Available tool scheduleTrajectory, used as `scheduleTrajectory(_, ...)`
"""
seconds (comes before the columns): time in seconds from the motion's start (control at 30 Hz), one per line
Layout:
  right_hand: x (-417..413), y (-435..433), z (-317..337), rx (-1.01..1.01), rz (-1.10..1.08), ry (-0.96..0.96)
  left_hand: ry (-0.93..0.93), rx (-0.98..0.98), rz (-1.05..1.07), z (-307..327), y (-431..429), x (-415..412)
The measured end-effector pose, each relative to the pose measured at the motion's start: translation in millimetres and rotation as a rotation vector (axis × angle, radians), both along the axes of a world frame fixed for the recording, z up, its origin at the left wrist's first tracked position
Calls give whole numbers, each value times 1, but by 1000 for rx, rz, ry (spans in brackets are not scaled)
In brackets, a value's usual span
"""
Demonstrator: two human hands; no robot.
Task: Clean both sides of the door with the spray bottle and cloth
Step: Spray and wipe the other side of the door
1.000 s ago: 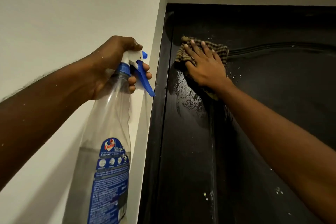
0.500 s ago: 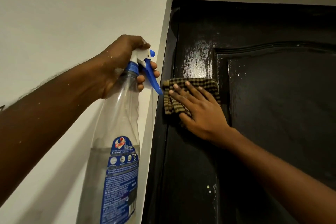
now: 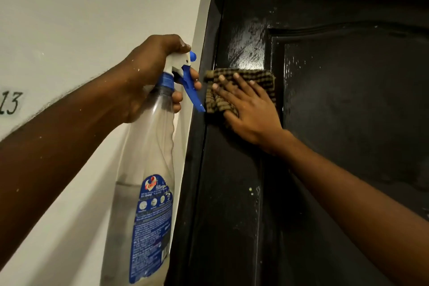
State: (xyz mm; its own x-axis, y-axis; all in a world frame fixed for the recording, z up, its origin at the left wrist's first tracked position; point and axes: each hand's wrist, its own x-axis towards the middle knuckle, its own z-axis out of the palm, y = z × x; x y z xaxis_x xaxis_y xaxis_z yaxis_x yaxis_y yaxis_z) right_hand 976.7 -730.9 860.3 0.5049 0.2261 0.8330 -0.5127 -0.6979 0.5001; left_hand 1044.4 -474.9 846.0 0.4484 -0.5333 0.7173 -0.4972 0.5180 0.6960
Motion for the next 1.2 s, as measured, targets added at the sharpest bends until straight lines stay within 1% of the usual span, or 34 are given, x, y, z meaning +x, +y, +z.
scheduleTrajectory(0.07,-17,-10,-29,-45,20,107,-12,-20,26,-11,-3,-8)
scheduleTrajectory(0.13,-37,-24,-48,-39,44,112,-14,-43,35,-23,-7,-17)
scheduleTrajectory(0.2,-57,-37,-57,24,76,16,-8,-49,37,-36,-14,-27)
scheduleTrajectory(0.3,-78,-47,-65,174,146,-164,21,-10,36,-59,-27,-38)
scheduleTrajectory(0.43,-83,-47,-68,269,245,-249,52,68,57,-90,-45,-43)
scheduleTrajectory(0.53,-75,-41,-68,347,352,-335,138,125,30,-108,-53,-46)
scheduleTrajectory(0.57,-71,-37,-67,369,376,-375,166,118,32,-114,-55,-46)
scheduleTrajectory(0.63,-59,-29,-60,394,371,-446,179,61,108,-128,-60,-41)
scheduleTrajectory(0.7,-43,-21,-48,391,274,-468,194,29,151,-139,-62,-37)
scheduleTrajectory(0.8,-18,-12,-36,297,56,-365,227,-12,153,-147,-63,-34)
scheduleTrajectory(0.9,4,-7,-56,58,8,-170,307,-6,91,-152,-63,-36)
scheduleTrajectory(0.97,8,-9,-87,-78,14,-53,262,-55,148,-160,-65,-32)
scheduleTrajectory(1.07,-10,-19,-141,-152,23,96,268,-66,195,-173,-62,-29)
scheduleTrajectory(1.1,-21,-23,-158,-173,15,136,245,-87,210,-179,-62,-27)
scheduleTrajectory(1.17,-43,-33,-179,-188,-25,153,180,-157,231,-189,-58,-30)
scheduleTrajectory(1.2,-52,-36,-180,-176,-41,117,169,-180,227,-192,-56,-33)
